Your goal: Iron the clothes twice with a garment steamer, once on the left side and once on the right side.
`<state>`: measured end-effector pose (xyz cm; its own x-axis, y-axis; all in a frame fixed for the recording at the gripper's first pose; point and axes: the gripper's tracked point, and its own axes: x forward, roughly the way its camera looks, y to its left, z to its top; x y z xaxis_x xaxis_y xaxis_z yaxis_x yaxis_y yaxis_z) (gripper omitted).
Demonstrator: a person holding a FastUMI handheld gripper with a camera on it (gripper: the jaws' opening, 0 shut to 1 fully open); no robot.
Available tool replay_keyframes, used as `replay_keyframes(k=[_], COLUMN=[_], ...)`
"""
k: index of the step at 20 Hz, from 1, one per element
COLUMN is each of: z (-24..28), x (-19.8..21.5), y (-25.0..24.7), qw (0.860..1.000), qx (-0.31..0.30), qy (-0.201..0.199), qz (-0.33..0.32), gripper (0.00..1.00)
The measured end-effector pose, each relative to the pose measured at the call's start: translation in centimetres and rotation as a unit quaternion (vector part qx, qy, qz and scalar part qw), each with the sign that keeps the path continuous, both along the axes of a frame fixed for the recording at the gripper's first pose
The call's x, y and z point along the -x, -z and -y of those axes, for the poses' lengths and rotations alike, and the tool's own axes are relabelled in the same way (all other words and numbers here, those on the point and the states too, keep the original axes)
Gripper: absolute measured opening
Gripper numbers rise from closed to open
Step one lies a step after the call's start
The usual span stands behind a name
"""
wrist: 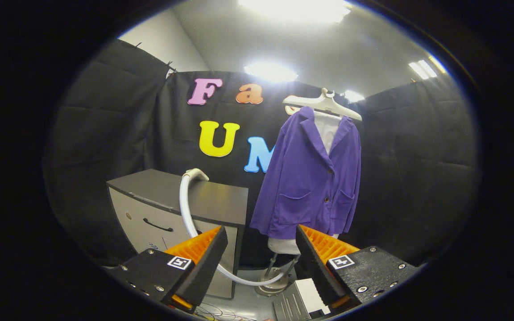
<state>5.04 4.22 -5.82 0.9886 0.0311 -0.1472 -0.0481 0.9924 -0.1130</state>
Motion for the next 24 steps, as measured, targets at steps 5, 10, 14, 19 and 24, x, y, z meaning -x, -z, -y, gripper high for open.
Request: replay_keyframes(k=[5, 10, 14, 19, 24], z=[-3.0, -6.9, -9.2, -12.9, -16.7], x=[-2.8, -4.9, -5.9, -7.8, -13.5], y=[1.0, -0.7, -3.2, -5.4, -6.7], qw=[0.998, 0.995, 0.991, 0.986, 0.986], qx=[0.017, 0.006, 0.005, -0.007, -0.040], qy=[-0.042, -0.094, -0.131, -0.163, -0.149], qz=[-0.033, -0.039, -0.031, -0.043, -0.062], gripper=[0.95, 0.95, 0.95, 0.95, 0.95])
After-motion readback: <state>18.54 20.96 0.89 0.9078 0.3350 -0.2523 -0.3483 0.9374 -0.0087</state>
